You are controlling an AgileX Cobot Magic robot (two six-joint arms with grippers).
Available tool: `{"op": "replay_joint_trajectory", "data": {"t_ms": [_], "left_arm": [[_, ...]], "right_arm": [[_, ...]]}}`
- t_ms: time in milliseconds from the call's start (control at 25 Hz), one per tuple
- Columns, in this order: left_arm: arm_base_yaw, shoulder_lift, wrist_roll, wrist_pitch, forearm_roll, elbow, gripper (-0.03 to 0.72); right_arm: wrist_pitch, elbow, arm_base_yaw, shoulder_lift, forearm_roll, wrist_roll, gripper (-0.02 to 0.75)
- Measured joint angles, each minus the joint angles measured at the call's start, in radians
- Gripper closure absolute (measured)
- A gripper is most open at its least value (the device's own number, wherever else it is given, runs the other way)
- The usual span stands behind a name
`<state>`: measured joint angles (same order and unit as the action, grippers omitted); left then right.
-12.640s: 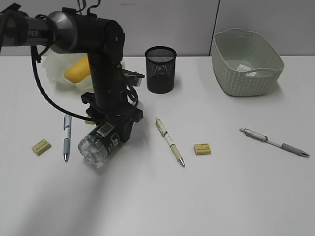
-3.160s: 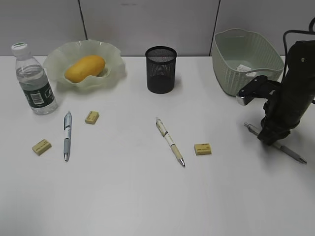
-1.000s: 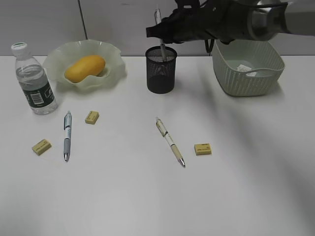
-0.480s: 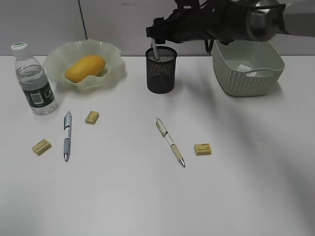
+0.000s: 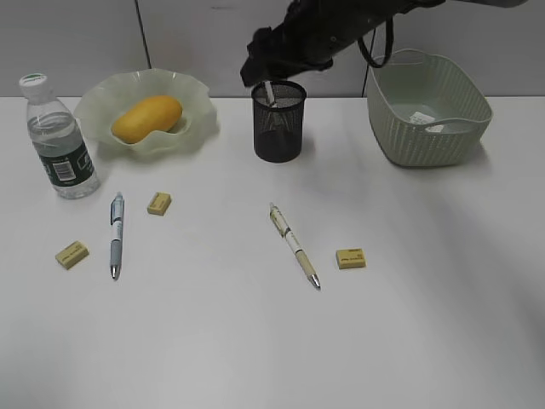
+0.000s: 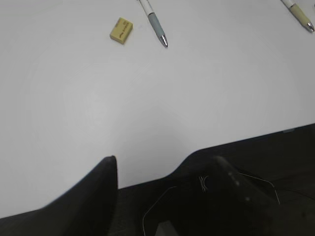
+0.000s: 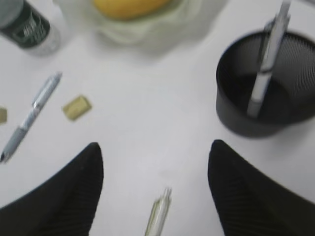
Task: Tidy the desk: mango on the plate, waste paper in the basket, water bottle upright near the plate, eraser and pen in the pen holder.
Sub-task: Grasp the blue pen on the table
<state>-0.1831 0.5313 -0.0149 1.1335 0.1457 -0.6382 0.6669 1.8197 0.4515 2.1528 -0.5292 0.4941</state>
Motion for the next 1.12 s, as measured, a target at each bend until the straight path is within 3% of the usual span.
{"op": "replay_joint_trajectory", "data": {"t_ms": [280,440,800,1120], "left_arm": [[0.000,0.000,0.000,0.000,0.001,0.000,0.243],[0.000,0.000,0.000,0.000,0.002,0.000,0.243],[0.000,0.000,0.000,0.000,0.011,0.000,0.243],[0.000,0.000,0.000,-0.020,0.021,0.000,0.243]], "right_arm": [[0.363,0.000,0.000,-0.040,0.308,-0.315,0.219],[0.515,0.000,0.000,-0.090,0.395,-0.406,0.232],[0.538,-0.067,0.000,-0.276,0.468,-0.511,0.237],[0.538,-0.364,0.000,-0.531,0.469,-0.522,0.238]]}}
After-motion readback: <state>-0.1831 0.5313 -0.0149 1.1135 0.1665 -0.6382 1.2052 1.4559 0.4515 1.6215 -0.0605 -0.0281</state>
